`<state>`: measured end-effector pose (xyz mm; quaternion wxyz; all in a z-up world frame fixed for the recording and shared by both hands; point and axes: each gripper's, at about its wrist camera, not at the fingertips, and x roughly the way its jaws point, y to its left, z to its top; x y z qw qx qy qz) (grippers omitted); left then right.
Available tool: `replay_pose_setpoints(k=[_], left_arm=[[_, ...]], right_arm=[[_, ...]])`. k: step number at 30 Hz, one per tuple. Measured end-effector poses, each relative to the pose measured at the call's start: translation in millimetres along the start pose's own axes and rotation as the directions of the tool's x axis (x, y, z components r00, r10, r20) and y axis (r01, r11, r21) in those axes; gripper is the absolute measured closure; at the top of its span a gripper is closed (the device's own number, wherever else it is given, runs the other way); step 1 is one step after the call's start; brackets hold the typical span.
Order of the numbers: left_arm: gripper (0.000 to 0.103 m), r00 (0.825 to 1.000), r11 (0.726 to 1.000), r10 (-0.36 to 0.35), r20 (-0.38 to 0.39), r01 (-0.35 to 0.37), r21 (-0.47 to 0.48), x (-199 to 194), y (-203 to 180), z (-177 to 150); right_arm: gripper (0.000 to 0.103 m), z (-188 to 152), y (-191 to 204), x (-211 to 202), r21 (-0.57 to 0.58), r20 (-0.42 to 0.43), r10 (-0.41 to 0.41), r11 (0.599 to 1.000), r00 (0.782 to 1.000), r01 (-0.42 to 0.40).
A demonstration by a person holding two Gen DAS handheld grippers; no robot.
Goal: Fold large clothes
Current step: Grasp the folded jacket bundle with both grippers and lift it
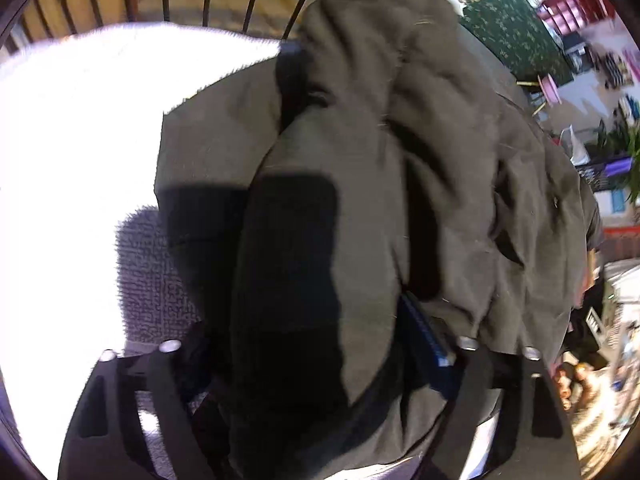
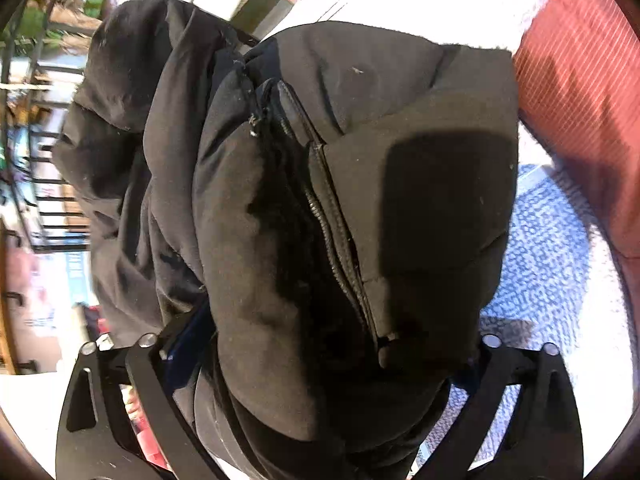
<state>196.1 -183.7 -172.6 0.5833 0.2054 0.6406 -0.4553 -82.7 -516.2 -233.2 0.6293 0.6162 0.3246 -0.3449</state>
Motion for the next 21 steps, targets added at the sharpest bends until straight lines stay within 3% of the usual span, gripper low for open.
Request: replay_pose_setpoints(k=[2, 4, 7, 12, 16, 18, 21], left_arm=[[0.042, 0.999, 0.999, 0.043, 0.024, -0.044, 0.03, -8.1, -7.3, -4.6], [0.048, 0.997, 0.997, 0.065, 0.037, -0.067, 0.043, -15.1, -11.3, -8.2], [0.055, 0.996, 0.995, 0.078, 0.048, -0.081, 0.062, -26.6, -17.5, -13.9], [0.066, 0.997, 0.994, 0.031, 0.067, -0.037, 0.102, -60.1, -31.6, -32.6], [0.067, 0.999, 0.985, 0.002, 0.054, -0.011, 0.174, -86.2, -51.7, -74.8], [0.068, 0.999, 0.979, 0.005, 0.036, -0.012, 0.206, -93.3, -53.6, -107.1], [0.068, 1.0, 0.985, 0.005, -0.017, -0.002, 0.171, -89.6, -39.6, -150.6]], right_arm=[[0.029, -5.7, 6.7, -9.2, -0.019, 0.034, -0.018, 1.0, 0.999, 0.019], [0.051, -10.1, 17.7, -19.7, -0.064, 0.057, -0.038, 0.997, 0.998, 0.042], [0.063, -16.9, 43.7, -34.5, -0.168, 0.07, -0.085, 0.981, 0.994, 0.095], [0.069, -40.5, 87.7, -68.9, -0.29, 0.1, -0.091, 0.95, 0.991, 0.116], [0.07, -79.7, 108.5, -99.8, -0.388, 0.103, -0.093, 0.913, 0.99, 0.126], [0.07, -106.4, 105.7, -109.4, -0.415, 0.087, -0.103, 0.9, 0.991, 0.13], [0.07, -152.4, 81.1, -115.0, -0.394, 0.034, -0.133, 0.909, 0.991, 0.136]])
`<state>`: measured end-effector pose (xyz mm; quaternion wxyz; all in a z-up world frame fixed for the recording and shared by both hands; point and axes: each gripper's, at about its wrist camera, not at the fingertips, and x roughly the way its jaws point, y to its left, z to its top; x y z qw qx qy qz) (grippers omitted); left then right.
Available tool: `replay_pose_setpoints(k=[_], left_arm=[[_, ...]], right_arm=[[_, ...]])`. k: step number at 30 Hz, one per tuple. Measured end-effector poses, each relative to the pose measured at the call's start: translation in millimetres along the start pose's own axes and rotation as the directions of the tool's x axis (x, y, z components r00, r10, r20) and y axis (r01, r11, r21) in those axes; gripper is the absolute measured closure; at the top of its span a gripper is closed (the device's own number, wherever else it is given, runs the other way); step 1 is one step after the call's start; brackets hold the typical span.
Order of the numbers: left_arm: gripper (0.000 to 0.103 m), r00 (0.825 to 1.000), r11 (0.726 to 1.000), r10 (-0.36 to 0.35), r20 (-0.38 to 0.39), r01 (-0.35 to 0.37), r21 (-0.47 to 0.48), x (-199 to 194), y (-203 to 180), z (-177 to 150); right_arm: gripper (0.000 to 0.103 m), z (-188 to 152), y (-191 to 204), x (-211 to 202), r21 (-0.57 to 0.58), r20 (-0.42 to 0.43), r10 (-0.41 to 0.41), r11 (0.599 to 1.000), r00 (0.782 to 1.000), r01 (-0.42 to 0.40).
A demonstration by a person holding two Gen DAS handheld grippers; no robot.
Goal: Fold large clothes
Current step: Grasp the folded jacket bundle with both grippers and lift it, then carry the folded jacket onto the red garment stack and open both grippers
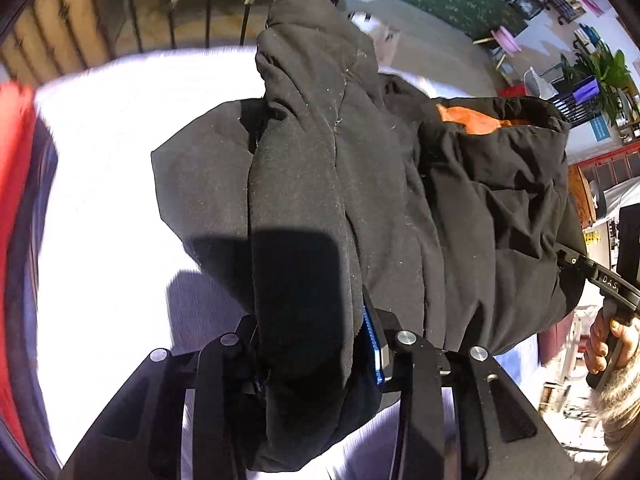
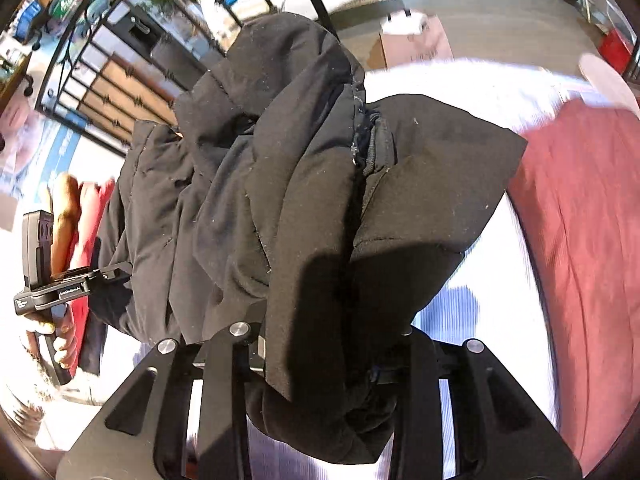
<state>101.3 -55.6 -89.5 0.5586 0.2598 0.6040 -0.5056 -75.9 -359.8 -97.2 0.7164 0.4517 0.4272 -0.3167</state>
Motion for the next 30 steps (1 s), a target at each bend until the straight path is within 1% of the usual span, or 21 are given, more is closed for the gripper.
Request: replay_pose_setpoints(k=[1, 3, 5, 6, 7, 8, 10, 12, 14, 16, 18, 19, 21, 22, 24, 25, 26, 27, 28, 29, 30], left_arm=[[0.068, 1.0, 1.0, 0.002, -0.019, -0.002, -0.022, 2.2, 2.5, -10.1], [0.068, 0.999, 0.997, 0.011, -0.043, -0.014, -0.077, 10.3, 12.9, -37.3], [0.068, 0.999, 0.994, 0.009, -0.038, -0.013, -0.111, 13.0, 20.3, -47.5], [0.069, 0.999, 0.993, 0.006, -0.035, -0.01, -0.119, 13.0, 21.4, -46.8], [0.069, 0.999, 0.994, 0.01, -0.034, -0.014, -0.112, 11.7, 20.3, -42.0], [0.07, 0.999, 0.996, 0.023, -0.034, -0.026, -0.089, 10.1, 16.9, -34.5], [0.072, 0.998, 0.998, 0.055, -0.014, -0.055, -0.005, -1.1, 1.6, -13.9], [0.074, 0.997, 0.995, 0.067, 0.028, -0.069, 0.068, -22.3, -16.2, 1.6], [0.076, 0.994, 0.99, 0.06, 0.095, -0.071, 0.124, -53.9, -30.2, 22.3], [0.078, 0.988, 0.981, 0.064, 0.143, -0.089, 0.172, -82.6, -41.2, 39.4], [0.079, 0.978, 0.967, 0.076, 0.196, -0.121, 0.224, -115.3, -51.1, 50.2], [0.08, 0.973, 0.96, 0.083, 0.216, -0.136, 0.243, -130.4, -57.3, 54.5], [0.082, 0.962, 0.957, 0.078, 0.263, -0.147, 0.252, -161.8, -60.8, 55.2], [0.082, 0.95, 0.955, 0.081, 0.3, -0.16, 0.249, -183.6, -59.6, 55.1], [0.083, 0.916, 0.961, 0.093, 0.39, -0.185, 0.206, -233.7, -48.3, 47.5], [0.083, 0.899, 0.966, 0.099, 0.426, -0.19, 0.177, -251.1, -45.9, 41.8], [0.083, 0.876, 0.969, 0.115, 0.468, -0.202, 0.14, -277.0, -36.8, 31.6], [0.083, 0.841, 0.974, 0.138, 0.524, -0.21, 0.081, -313.5, -20.3, 15.2], [0.083, 0.811, 0.977, 0.154, 0.564, -0.21, 0.036, -340.2, -8.0, -0.9], [0.083, 0.766, 0.974, 0.191, 0.613, -0.225, -0.023, -372.5, 9.0, -22.4], [0.083, 0.715, 0.965, 0.244, 0.655, -0.242, -0.095, -403.3, 25.2, -47.3]], right_arm=[[0.07, -16.9, -14.7, -0.1, 0.015, -0.022, -0.004, 1.0, 1.0, 0.004], [0.07, -44.3, -29.1, 5.7, 0.078, -0.063, -0.016, 0.997, 0.998, 0.021], [0.07, -55.0, -33.9, 6.7, 0.118, -0.068, -0.013, 0.993, 0.998, 0.021], [0.07, -58.1, -34.7, 5.2, 0.13, -0.058, -0.012, 0.991, 0.998, 0.019], [0.07, -54.2, -30.8, 5.7, 0.129, -0.053, -0.012, 0.992, 0.999, 0.019], [0.07, -51.8, -26.4, 4.0, 0.112, -0.047, -0.018, 0.993, 0.999, 0.023], [0.07, -48.9, -17.4, 1.5, 0.069, -0.036, -0.025, 0.997, 0.999, 0.027], [0.071, -50.5, -9.8, -1.3, 0.058, -0.034, -0.006, 0.998, 0.999, 0.008], [0.071, -48.8, -8.3, -0.2, 0.07, -0.037, 0.019, 0.997, 0.999, -0.016], [0.071, -51.6, -3.2, 3.7, 0.106, -0.038, 0.072, 0.992, 0.997, -0.068], [0.072, -53.6, 8.9, 8.2, 0.128, -0.029, 0.129, 0.984, 0.991, -0.124], [0.072, -52.7, 17.8, 9.1, 0.124, -0.025, 0.146, 0.982, 0.989, -0.142], [0.072, -47.1, 39.7, 8.8, 0.104, -0.012, 0.185, 0.978, 0.983, -0.183], [0.072, -38.6, 62.9, 5.4, 0.07, -0.002, 0.215, 0.974, 0.977, -0.214], [0.072, -24.9, 101.5, -5.3, -0.015, 0.019, 0.255, 0.967, 0.967, -0.254], [0.073, -14.5, 131.8, -14.7, -0.093, 0.033, 0.287, 0.955, 0.957, -0.283], [0.073, -4.0, 165.3, -25.5, -0.183, 0.044, 0.324, 0.933, 0.945, -0.311], [0.073, 2.3, 189.1, -33.2, -0.242, 0.05, 0.348, 0.914, 0.936, -0.327], [0.073, 12.4, 222.2, -43.5, -0.316, 0.055, 0.386, 0.881, 0.921, -0.351], [0.073, 22.4, 252.5, -51.8, -0.379, 0.053, 0.427, 0.845, 0.903, -0.377], [0.073, 30.4, 279.1, -59.4, -0.429, 0.05, 0.464, 0.81, 0.884, -0.4]])
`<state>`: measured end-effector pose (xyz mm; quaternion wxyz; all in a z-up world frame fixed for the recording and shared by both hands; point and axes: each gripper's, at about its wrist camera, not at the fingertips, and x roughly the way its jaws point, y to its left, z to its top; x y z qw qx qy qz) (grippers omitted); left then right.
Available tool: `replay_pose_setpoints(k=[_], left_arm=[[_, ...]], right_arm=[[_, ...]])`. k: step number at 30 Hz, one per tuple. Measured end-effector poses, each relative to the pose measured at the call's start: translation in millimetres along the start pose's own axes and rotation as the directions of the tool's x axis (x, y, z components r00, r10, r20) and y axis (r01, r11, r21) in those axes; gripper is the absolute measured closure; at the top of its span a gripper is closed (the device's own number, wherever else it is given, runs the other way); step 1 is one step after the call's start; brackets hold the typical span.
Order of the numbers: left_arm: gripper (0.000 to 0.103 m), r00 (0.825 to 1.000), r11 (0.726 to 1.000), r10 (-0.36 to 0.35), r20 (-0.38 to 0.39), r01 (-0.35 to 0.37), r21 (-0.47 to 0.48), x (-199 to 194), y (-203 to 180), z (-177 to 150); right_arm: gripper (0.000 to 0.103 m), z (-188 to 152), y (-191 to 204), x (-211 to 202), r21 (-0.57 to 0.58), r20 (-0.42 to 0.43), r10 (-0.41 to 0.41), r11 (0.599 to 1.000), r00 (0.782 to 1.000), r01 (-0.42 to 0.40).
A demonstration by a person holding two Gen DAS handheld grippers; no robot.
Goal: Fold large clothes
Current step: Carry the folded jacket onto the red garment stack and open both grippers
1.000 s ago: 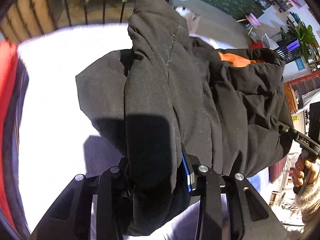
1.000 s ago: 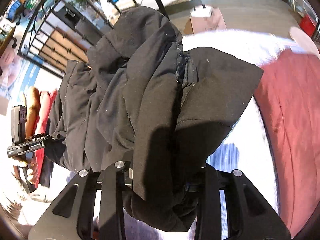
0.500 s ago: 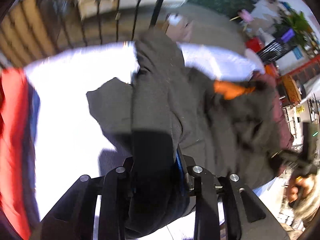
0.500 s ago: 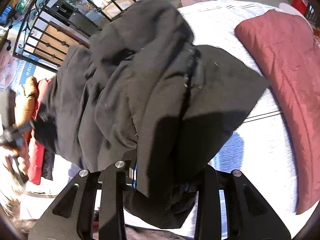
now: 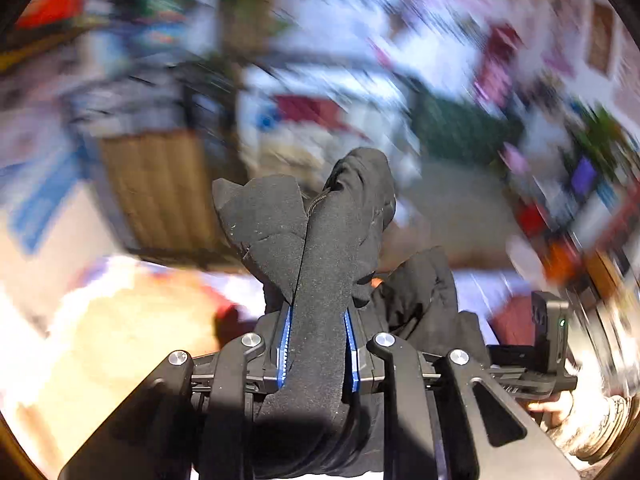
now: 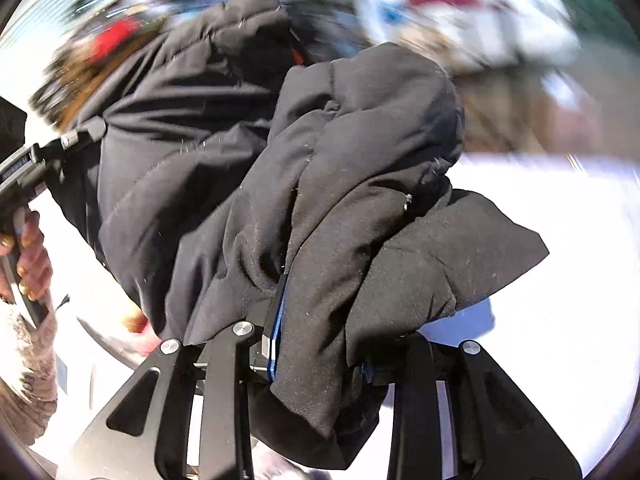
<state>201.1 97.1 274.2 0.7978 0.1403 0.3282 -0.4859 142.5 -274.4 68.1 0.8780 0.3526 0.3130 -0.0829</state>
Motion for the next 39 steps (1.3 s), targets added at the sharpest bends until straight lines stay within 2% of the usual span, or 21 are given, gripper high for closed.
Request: replay_pose_setpoints(k=[2, 5, 7, 9, 12, 13, 14, 15, 16, 18, 20, 23, 24, 27, 28, 30, 32, 34, 36, 37, 39], left_arm=[[0.083, 0.989, 0.989, 0.113, 0.093, -0.103, -0.104, -63.2, 48.7, -7.0], [0.082, 0.929, 0.925, 0.331, 0.165, -0.285, -0.253, -140.3, 102.0, -37.0], [0.082, 0.868, 0.843, 0.475, 0.146, -0.402, -0.357, -172.1, 135.7, -71.5], [0.08, 0.837, 0.773, 0.542, 0.072, -0.463, -0.434, -179.5, 164.2, -105.2], [0.079, 0.844, 0.683, 0.529, -0.087, -0.485, -0.546, -151.0, 215.4, -170.3], [0.079, 0.857, 0.644, 0.485, -0.173, -0.484, -0.592, -131.6, 232.3, -197.6], [0.077, 0.85, 0.614, 0.478, -0.222, -0.504, -0.607, -118.1, 242.2, -217.3], [0.074, 0.838, 0.59, 0.494, -0.231, -0.519, -0.618, -110.9, 248.1, -235.8], [0.073, 0.848, 0.565, 0.486, -0.211, -0.488, -0.665, -109.8, 256.8, -254.6], [0.064, 0.902, 0.513, 0.414, -0.119, -0.339, -0.789, -118.4, 276.2, -279.8], [0.059, 0.917, 0.52, 0.392, -0.073, -0.287, -0.805, -116.0, 286.9, -282.4], [0.056, 0.892, 0.573, 0.436, -0.118, -0.376, -0.728, -102.0, 281.2, -270.7], [0.054, 0.89, 0.57, 0.439, -0.123, -0.381, -0.727, -99.3, 285.4, -270.6], [0.041, 0.878, 0.508, 0.444, -0.176, -0.409, -0.758, -101.0, 286.8, -274.4], [0.04, 0.868, 0.507, 0.459, -0.19, -0.432, -0.746, -103.4, 285.8, -270.5], [0.034, 0.83, 0.526, 0.509, -0.228, -0.51, -0.68, -107.0, 271.5, -257.5], [0.02, 0.738, 0.522, 0.617, -0.274, -0.644, -0.559, -108.7, 251.5, -241.3], [0.01, 0.665, 0.525, 0.709, -0.236, -0.72, -0.453, -117.4, 229.0, -221.0], [0.006, 0.61, 0.506, 0.766, -0.202, -0.767, -0.395, -126.9, 206.1, -204.6], [0.006, 0.6, 0.502, 0.775, -0.197, -0.775, -0.384, -129.0, 198.0, -198.1], [0.006, 0.624, 0.532, 0.756, -0.195, -0.761, -0.371, -130.8, 178.1, -183.6]], right_arm=[[0.073, 42.3, 51.2, 16.0, -0.125, 0.02, 0.099, 0.987, 0.995, -0.095], [0.073, 97.5, 130.1, 55.9, -0.298, -0.021, 0.224, 0.929, 0.974, -0.22], [0.072, 122.6, 168.9, 92.4, -0.348, -0.075, 0.269, 0.895, 0.96, -0.278], [0.071, 146.2, 195.5, 140.7, -0.346, -0.151, 0.296, 0.878, 0.943, -0.331], [0.067, 172.7, 217.3, 245.6, -0.298, -0.312, 0.239, 0.895, 0.92, -0.334], [0.067, 175.0, 212.7, 268.4, -0.272, -0.335, 0.197, 0.916, 0.921, -0.295], [0.067, 170.9, 206.0, 294.8, -0.241, -0.371, 0.131, 0.943, 0.92, -0.231], [0.066, 165.5, 194.9, 319.6, -0.229, -0.407, 0.046, 0.962, 0.912, -0.151], [0.065, 163.7, 180.0, 331.8, -0.198, -0.429, 0.021, 0.973, 0.903, -0.116], [0.063, 157.0, 137.6, 347.2, 0.005, -0.455, 0.116, 0.992, 0.883, -0.127], [0.062, 147.7, 111.3, 350.8, 0.135, -0.432, 0.202, 0.978, 0.879, -0.158], [0.058, 144.9, 105.8, 348.6, 0.089, -0.409, 0.164, 0.986, 0.898, -0.14], [0.055, 145.5, 104.6, 347.4, 0.072, -0.404, 0.138, 0.99, 0.904, -0.119], [0.026, 145.6, 102.6, 344.6, 0.07, -0.385, 0.052, 0.997, 0.921, -0.026], [0.025, 146.5, 103.4, 339.5, 0.071, -0.371, 0.054, 0.997, 0.927, -0.03], [0.025, 149.7, 114.0, 325.2, 0.012, -0.353, 0.017, 1.0, 0.936, -0.013], [0.025, 153.2, 122.4, 313.9, -0.058, -0.329, -0.017, 0.998, 0.944, -0.002], [0.025, 159.9, 138.7, 297.8, -0.14, -0.28, -0.056, 0.99, 0.958, 0.017], [0.022, 165.0, 155.7, 282.6, -0.222, -0.224, -0.118, 0.973, 0.967, 0.068], [0.011, 167.8, 166.4, 271.5, -0.259, -0.192, -0.156, 0.96, 0.969, 0.103], [0.007, 167.4, 179.5, 256.6, -0.299, -0.174, -0.185, 0.946, 0.967, 0.127]])
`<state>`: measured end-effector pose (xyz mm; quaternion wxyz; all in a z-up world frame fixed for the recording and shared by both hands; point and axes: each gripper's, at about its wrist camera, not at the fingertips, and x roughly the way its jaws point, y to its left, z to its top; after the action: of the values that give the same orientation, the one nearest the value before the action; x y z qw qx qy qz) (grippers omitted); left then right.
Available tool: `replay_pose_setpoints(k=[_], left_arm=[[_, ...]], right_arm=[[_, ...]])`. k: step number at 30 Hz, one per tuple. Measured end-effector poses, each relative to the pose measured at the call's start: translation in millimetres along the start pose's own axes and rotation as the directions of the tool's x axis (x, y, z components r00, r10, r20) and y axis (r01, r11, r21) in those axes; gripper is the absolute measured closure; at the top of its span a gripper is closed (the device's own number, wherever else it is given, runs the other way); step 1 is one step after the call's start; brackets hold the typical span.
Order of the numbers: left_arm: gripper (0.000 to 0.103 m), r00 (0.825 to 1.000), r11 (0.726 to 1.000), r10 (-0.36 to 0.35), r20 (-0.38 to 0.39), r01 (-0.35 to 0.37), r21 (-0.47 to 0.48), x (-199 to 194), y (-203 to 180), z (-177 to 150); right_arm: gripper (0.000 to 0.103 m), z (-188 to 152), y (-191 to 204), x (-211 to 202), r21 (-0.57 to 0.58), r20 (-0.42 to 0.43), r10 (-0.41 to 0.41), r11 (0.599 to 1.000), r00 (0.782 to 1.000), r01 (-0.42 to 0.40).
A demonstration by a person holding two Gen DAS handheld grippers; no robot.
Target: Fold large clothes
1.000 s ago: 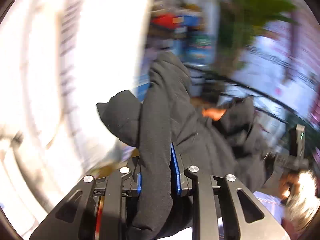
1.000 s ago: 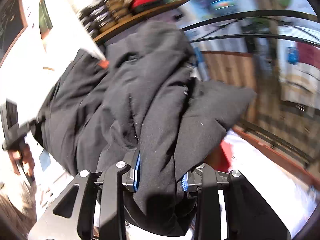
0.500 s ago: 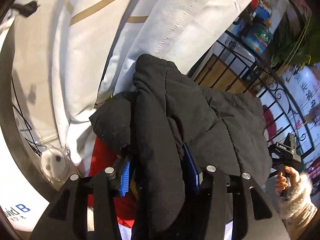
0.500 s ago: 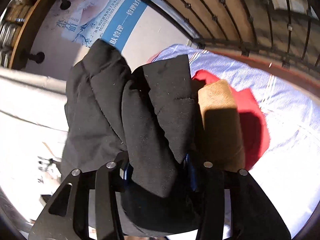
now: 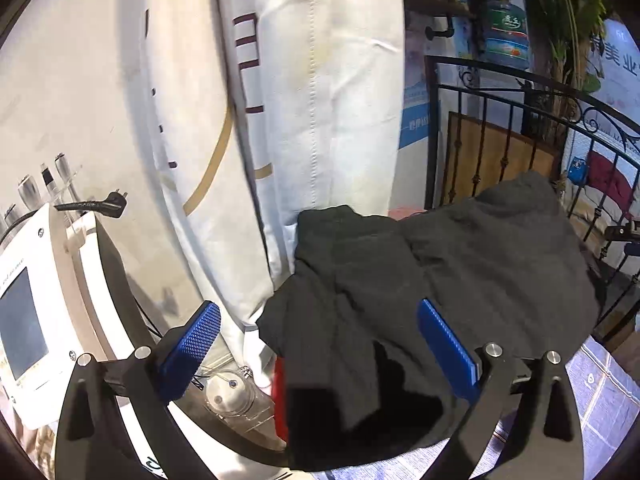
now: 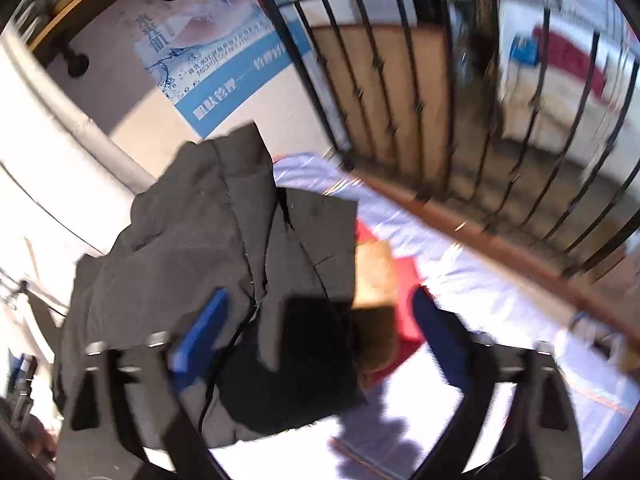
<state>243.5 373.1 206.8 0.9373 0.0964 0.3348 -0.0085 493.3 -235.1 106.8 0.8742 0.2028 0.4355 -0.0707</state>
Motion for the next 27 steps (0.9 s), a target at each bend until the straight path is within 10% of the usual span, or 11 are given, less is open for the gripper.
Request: replay_pose_setpoints(k=[9, 27], left_arm=[[0.006, 0.981, 0.991, -0.121, -0.151, 0.111, -0.073, -20.6, -52.0, -0.3], [0.006, 0.952, 0.995, -0.031, -0.306, -0.001, -0.102, -34.9, -59.3, -29.7]], right_arm=[[0.007, -48.0, 76.7, -41.4, -0.321, -0.108, -0.084, 0.946, 0.991, 0.046], [0.007, -111.3, 133.4, -59.9, -0.497, -0.178, -0.183, 0.865, 0.967, 0.073]])
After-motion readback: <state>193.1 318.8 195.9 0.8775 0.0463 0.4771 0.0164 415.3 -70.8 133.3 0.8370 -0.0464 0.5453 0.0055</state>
